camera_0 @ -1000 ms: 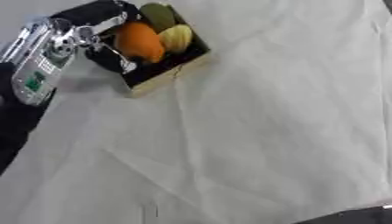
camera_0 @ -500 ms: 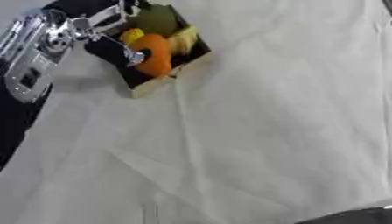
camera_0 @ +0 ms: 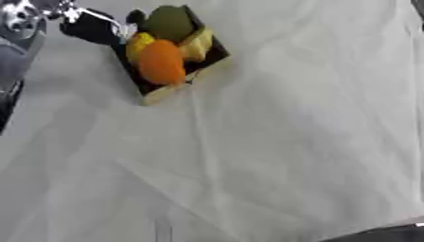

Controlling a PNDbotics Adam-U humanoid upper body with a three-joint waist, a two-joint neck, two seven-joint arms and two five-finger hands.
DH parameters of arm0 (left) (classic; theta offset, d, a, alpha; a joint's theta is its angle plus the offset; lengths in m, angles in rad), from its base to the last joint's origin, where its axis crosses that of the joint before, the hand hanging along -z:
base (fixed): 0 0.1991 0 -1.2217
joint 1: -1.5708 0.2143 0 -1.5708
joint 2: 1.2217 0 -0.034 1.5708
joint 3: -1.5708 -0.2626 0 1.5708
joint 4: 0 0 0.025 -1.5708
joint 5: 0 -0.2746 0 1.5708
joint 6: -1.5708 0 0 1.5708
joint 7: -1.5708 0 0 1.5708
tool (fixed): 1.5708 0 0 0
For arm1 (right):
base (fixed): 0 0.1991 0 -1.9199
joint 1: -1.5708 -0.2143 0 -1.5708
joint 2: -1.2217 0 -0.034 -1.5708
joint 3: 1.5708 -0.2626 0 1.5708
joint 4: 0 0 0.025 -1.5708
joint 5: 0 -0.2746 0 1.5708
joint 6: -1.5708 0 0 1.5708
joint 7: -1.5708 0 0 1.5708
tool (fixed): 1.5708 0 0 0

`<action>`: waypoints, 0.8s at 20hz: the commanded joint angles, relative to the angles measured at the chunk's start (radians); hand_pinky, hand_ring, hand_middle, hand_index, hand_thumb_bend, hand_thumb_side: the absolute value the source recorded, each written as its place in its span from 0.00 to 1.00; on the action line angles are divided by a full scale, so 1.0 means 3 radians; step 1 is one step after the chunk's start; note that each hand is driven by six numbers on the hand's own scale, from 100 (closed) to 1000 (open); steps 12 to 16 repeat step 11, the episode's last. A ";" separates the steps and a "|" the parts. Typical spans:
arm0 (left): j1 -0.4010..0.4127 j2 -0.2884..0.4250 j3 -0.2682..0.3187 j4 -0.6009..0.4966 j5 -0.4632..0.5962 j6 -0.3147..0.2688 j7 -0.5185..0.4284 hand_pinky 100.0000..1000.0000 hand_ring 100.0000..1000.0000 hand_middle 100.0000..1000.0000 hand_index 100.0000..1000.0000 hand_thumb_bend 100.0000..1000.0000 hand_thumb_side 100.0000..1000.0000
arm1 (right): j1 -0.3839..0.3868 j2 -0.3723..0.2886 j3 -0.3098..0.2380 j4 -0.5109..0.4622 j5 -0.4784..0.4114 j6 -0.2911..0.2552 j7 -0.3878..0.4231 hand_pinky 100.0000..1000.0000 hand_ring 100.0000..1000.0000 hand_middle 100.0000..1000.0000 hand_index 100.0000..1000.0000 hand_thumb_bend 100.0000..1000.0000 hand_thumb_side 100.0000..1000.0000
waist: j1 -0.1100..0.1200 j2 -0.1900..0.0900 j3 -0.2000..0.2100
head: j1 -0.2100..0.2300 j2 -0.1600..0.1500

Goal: Pick up objects on the table and place them in the box.

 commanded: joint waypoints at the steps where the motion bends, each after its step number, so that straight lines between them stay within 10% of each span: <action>1: 0.0105 0.0366 0.0211 -0.0410 0.0254 0.0160 0.0287 0.70 0.73 0.74 0.83 0.00 0.03 | -0.0025 -0.0150 -0.0074 -0.0078 -0.0024 0.0006 -0.0039 0.88 0.89 0.78 0.86 0.00 0.26 | -0.0015 -0.0140 0.0011 | -0.0014 0.0005; 11: 0.0955 0.1046 0.0898 -0.0755 0.1735 0.0446 0.1985 0.64 0.71 0.73 0.81 0.00 0.39 | 0.0086 -0.0242 -0.0179 -0.0146 -0.0133 0.0046 -0.0172 0.88 0.89 0.78 0.86 0.00 0.27 | -0.0025 -0.0148 0.0073 | -0.0023 -0.0023; 16: 0.0955 0.1046 0.0898 -0.0755 0.1735 0.0446 0.1985 0.64 0.71 0.73 0.81 0.00 0.39 | 0.0086 -0.0242 -0.0179 -0.0146 -0.0133 0.0046 -0.0172 0.88 0.89 0.78 0.86 0.00 0.27 | -0.0025 -0.0148 0.0073 | -0.0023 -0.0023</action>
